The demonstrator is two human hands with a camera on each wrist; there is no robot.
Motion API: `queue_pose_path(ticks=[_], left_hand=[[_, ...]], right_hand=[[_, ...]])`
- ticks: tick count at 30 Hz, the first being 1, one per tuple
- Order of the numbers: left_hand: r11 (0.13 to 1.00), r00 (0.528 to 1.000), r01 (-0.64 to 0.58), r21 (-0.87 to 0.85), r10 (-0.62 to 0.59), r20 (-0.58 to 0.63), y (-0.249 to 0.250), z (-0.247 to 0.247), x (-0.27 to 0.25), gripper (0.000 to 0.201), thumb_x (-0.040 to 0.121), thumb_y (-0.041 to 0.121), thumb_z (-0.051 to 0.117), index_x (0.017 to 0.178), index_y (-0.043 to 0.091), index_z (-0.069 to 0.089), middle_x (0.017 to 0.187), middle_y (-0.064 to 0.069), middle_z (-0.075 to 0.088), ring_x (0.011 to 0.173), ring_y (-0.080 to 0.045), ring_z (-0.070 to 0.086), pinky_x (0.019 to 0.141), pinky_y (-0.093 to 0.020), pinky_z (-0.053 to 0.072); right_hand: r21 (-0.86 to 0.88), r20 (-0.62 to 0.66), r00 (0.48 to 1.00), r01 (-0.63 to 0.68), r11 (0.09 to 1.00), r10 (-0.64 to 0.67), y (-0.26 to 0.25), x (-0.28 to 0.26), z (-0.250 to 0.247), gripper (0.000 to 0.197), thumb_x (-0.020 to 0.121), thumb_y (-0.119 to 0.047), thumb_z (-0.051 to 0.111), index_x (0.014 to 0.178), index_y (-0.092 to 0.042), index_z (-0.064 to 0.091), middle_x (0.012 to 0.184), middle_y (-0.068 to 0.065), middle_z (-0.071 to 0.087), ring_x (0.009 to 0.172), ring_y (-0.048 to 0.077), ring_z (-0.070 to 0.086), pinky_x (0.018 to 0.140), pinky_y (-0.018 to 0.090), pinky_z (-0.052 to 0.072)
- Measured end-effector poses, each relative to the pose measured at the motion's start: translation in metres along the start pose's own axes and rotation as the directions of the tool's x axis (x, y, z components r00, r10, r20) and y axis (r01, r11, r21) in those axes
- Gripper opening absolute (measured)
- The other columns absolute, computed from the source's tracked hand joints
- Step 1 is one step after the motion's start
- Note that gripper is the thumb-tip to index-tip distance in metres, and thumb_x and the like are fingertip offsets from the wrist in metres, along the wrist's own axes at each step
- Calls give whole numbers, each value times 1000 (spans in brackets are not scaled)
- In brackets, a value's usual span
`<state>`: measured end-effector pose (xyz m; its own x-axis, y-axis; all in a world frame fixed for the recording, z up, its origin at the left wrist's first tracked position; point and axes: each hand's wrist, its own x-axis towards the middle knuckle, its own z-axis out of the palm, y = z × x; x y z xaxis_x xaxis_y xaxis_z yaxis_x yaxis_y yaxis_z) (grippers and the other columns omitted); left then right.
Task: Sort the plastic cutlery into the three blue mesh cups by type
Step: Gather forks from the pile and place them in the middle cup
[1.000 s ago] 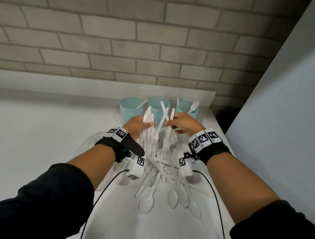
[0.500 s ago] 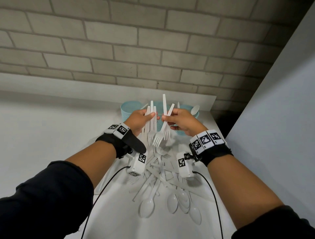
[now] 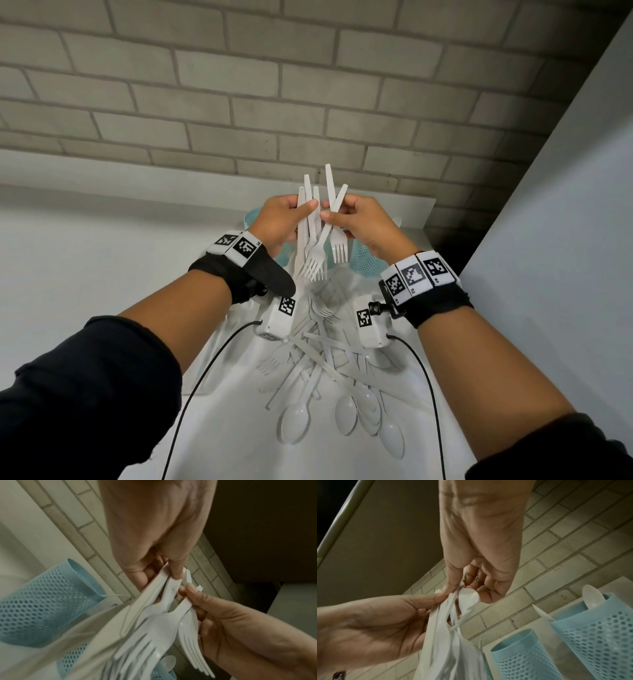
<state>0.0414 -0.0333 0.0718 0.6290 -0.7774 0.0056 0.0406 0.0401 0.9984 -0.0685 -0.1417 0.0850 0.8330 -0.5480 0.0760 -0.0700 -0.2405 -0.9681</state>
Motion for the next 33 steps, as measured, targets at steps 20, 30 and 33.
queue_pose_path(ticks=[20, 30, 33], left_hand=[[963, 935, 205, -173, -140, 325, -33, 16, -11, 46, 102, 35, 24, 139, 12, 36, 111, -16, 60, 103, -33, 59, 96, -56, 44], [967, 954, 205, -152, -163, 253, -47, 9, -6, 39, 97, -1, 40, 136, 0, 42, 124, -21, 55, 95, -28, 61, 75, -40, 55], [954, 958, 229, -192, -186, 217, -46, 5, -5, 31, 99, 2, 36, 128, 1, 46, 113, -17, 60, 88, -24, 64, 73, -40, 55]], right_hand=[[25, -102, 966, -236, 971, 237, 19, 15, 12, 18, 79, -13, 73, 75, -6, 57, 64, 9, 64, 54, 19, 59, 52, 26, 46], [-287, -67, 980, -197, 937, 185, 29, 9, 14, 23, 85, -31, 66, 75, -11, 59, 69, 1, 56, 60, 9, 48, 55, 19, 40], [-180, 52, 946, -306, 935, 320, 29, 5, 12, 14, 90, -24, 60, 79, -16, 60, 80, -1, 62, 75, 11, 58, 70, 28, 53]])
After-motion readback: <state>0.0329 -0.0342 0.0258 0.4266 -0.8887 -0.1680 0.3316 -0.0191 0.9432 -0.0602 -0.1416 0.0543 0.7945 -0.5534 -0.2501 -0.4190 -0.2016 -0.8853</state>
